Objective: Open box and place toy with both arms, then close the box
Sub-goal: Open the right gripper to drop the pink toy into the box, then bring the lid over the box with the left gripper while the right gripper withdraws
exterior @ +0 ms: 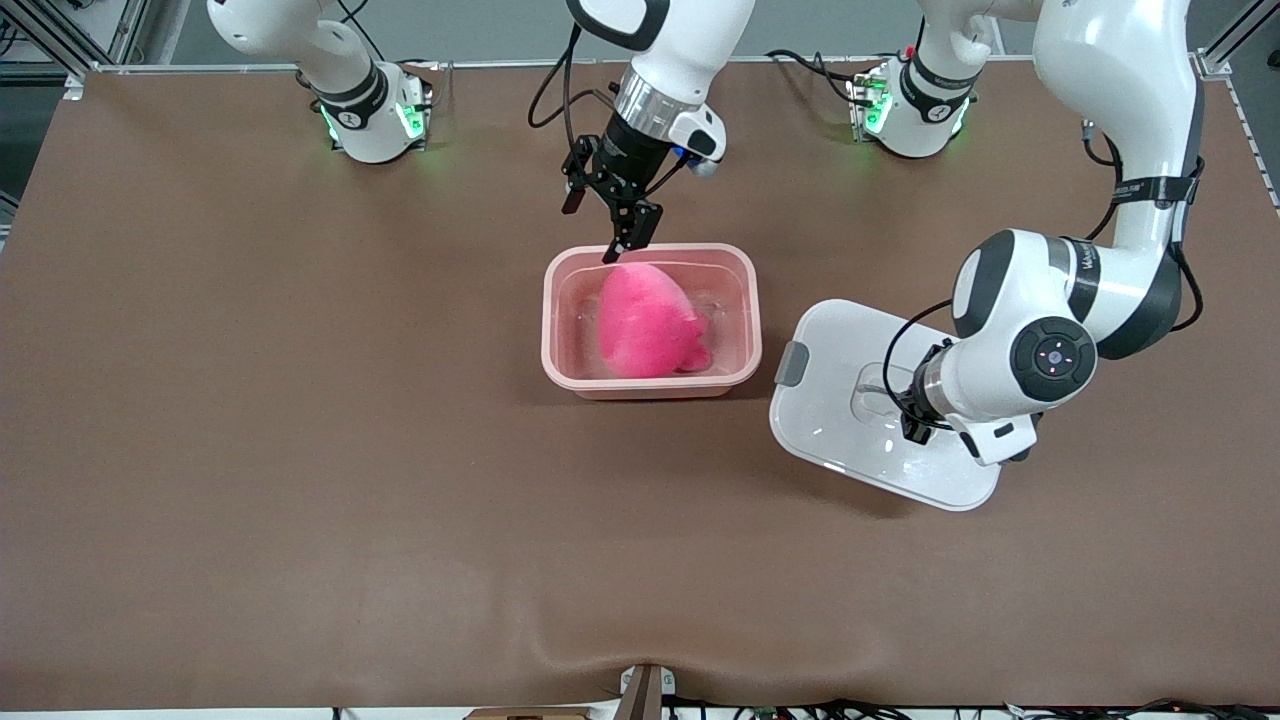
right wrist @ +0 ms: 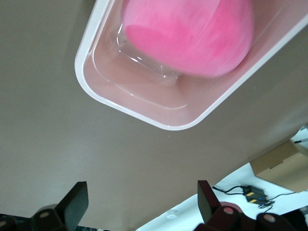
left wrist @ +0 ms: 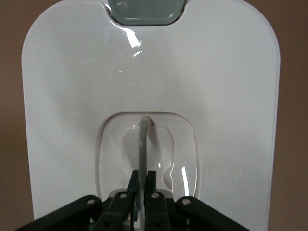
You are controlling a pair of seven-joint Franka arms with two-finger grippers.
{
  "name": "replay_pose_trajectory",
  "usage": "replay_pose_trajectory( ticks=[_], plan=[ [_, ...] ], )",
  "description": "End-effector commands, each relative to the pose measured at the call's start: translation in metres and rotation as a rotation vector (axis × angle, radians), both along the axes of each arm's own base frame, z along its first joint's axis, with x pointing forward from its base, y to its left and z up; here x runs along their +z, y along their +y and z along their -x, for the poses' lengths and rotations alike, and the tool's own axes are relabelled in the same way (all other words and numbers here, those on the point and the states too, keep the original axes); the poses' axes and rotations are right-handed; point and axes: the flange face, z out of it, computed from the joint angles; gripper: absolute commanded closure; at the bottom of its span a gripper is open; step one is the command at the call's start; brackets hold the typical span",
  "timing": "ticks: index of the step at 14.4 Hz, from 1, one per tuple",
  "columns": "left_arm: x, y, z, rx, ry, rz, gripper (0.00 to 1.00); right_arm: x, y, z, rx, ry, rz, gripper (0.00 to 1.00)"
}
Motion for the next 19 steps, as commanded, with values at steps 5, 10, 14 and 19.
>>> replay_pose_trajectory(
  ticks=[5, 10, 14, 19],
  plan=[
    [0.001, -0.002, 0.0, -0.007, -0.012, -0.017, 1.0, 0.002, -0.072, -0.081, -0.353, -0.043, -0.088, 0.0],
    [0.004, 0.001, -0.001, 0.0, -0.016, -0.015, 1.0, -0.003, -0.168, -0.168, -0.652, -0.022, -0.243, 0.0],
    [0.036, -0.01, 0.007, 0.05, -0.029, -0.007, 1.0, -0.004, -0.277, -0.228, -0.94, -0.021, -0.341, 0.0],
    [0.073, -0.051, 0.026, 0.136, -0.075, 0.013, 1.0, 0.018, -0.386, -0.24, -1.173, 0.008, -0.431, 0.0]
  ],
)
